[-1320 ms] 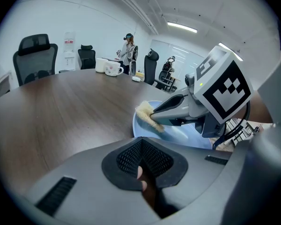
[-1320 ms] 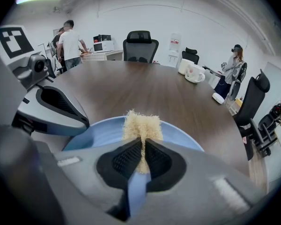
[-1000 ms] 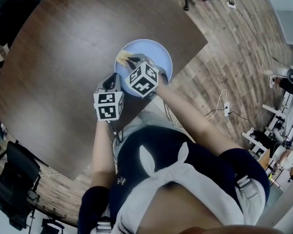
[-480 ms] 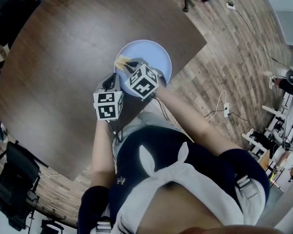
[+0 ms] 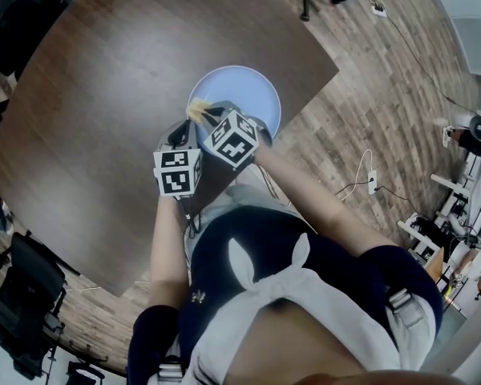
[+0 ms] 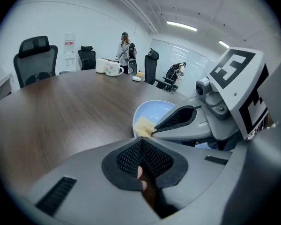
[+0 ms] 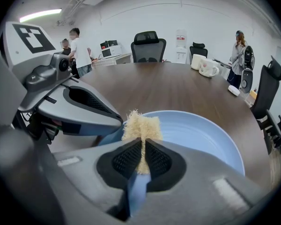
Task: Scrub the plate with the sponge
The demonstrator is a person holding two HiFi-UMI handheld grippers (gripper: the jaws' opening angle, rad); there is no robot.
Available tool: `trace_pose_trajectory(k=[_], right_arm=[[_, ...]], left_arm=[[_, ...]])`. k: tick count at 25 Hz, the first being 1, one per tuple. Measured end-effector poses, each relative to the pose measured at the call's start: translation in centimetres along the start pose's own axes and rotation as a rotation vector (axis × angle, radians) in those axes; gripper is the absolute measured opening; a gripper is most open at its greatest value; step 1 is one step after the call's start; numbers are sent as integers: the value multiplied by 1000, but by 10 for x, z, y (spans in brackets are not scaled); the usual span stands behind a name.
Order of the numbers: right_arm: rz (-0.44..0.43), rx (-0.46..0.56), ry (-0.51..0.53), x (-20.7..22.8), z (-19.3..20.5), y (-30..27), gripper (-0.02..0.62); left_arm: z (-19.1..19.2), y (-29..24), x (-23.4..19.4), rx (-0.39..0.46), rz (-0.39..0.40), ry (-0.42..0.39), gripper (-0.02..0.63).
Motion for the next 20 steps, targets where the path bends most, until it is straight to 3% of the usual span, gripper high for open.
trace_pose_trajectory(k=[20], right_arm=[[-47, -21, 28, -3, 2, 1, 21]], left_arm=[[2, -2, -1, -10, -6, -21, 6]])
Point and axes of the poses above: the fingertips, and each gripper's own axes: y backward along the fingers, x to its right, z out of its underside, the point moved 3 cm from there along y, backward along the fingers, and after that the axes turned 15 degrees about x, right-handed, at the moved point
